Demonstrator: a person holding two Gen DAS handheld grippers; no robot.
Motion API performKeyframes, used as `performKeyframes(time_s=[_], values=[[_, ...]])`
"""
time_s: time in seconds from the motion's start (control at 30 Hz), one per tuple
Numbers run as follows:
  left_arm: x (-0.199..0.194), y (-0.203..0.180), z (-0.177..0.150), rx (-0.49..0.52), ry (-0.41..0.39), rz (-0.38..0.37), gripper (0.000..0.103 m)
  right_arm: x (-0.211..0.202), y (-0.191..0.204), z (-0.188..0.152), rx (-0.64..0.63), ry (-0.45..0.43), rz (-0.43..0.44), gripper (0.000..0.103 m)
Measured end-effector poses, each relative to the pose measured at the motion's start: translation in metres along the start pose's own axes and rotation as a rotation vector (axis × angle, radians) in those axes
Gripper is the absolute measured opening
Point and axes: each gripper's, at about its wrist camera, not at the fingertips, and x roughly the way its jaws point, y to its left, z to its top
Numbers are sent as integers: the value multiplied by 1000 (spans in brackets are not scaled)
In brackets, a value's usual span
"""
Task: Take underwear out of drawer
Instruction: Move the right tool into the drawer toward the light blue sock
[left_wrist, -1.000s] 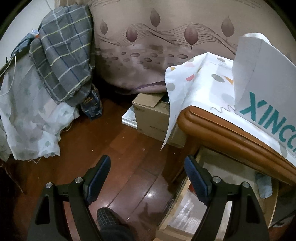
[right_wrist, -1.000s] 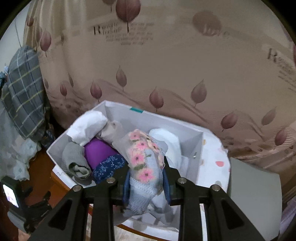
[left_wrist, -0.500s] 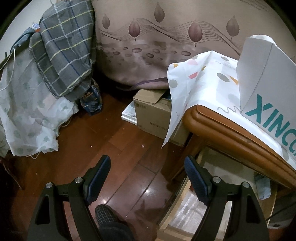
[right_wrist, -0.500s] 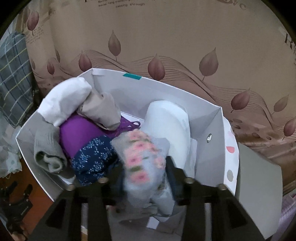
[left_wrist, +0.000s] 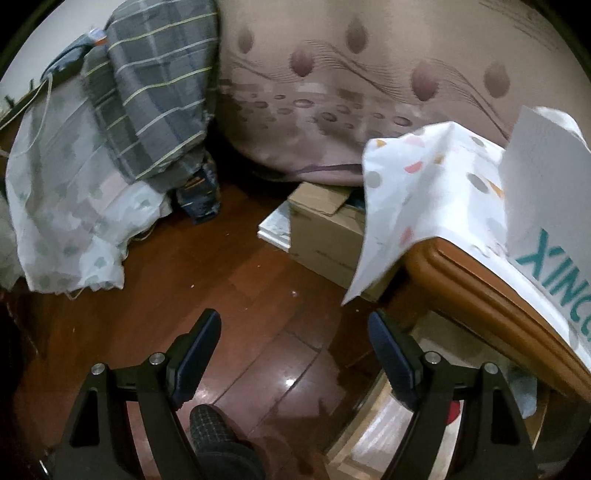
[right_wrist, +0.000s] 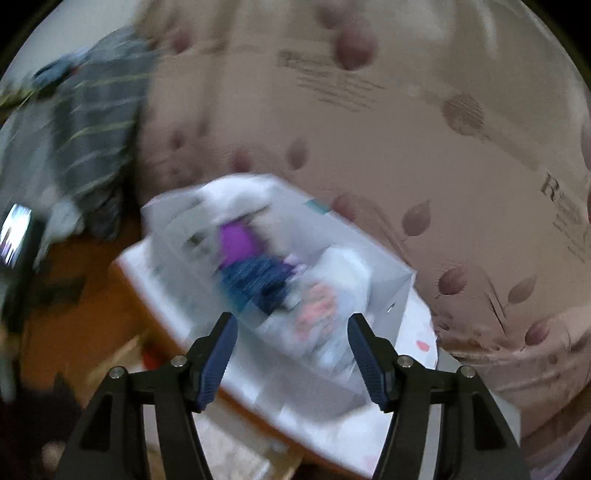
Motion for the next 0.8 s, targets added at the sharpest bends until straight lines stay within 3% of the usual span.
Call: performKeyframes(time_s=[0.17,0.27,0.57,0.8], values=[[5,19,4,-68,10,27,79,8,46,-66,-150,116,77,64],[12,28,6,-99,32,45,79,36,63,-95,-193,214,97,62],[18,31,6,-111,56,47,79,138,69,-133,-225,365,20,62],[24,27,5,-102,66,58,79,192,80,-162,-355,447,-61,61]])
